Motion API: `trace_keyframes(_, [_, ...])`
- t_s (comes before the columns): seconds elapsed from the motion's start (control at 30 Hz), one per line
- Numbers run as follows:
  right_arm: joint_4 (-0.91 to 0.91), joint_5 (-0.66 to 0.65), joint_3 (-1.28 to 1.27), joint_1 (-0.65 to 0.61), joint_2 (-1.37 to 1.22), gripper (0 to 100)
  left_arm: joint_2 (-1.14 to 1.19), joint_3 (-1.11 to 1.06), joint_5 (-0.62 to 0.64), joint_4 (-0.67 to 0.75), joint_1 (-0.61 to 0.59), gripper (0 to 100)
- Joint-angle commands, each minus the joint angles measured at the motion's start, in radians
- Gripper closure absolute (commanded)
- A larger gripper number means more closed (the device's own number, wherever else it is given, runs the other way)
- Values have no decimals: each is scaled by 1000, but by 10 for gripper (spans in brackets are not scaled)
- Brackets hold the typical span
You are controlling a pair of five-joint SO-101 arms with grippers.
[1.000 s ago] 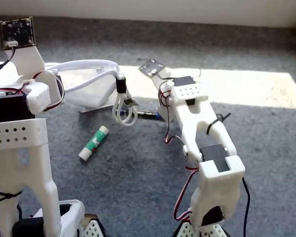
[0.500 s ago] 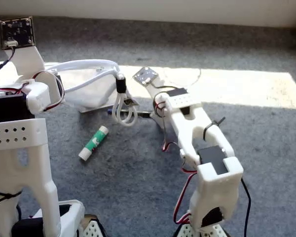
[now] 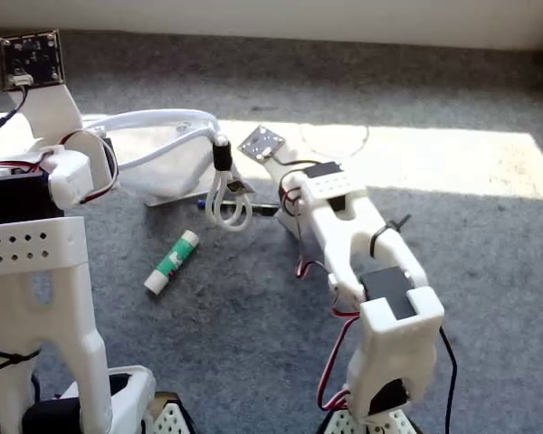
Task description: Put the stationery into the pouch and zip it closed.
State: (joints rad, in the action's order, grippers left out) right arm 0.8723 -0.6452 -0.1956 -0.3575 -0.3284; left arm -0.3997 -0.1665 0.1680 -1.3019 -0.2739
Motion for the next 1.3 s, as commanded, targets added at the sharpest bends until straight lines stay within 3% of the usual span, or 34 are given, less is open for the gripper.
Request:
trace_keyframes(0.0, [8, -12, 10, -35, 54, 801, 2, -7, -9, 18, -15, 989])
trace_keyframes(0.13, [13, -72, 4, -56, 53, 820, 2, -7, -9, 18, -15, 989])
trace_keyframes(0.37, [15, -222, -36, -54, 54, 992, 2, -7, -9, 18, -15, 989])
trace_keyframes(0.6, [120, -232, -28, 13, 62, 994, 2, -8, -9, 18, -15, 989])
trace_keyframes(0.83, [332, -334, -27, 59, 65, 994, 2, -7, -9, 18, -15, 989])
trace_keyframes(1.27, [401, -330, -90, 177, 255, 994, 2, -15, -8, 40, -13, 989])
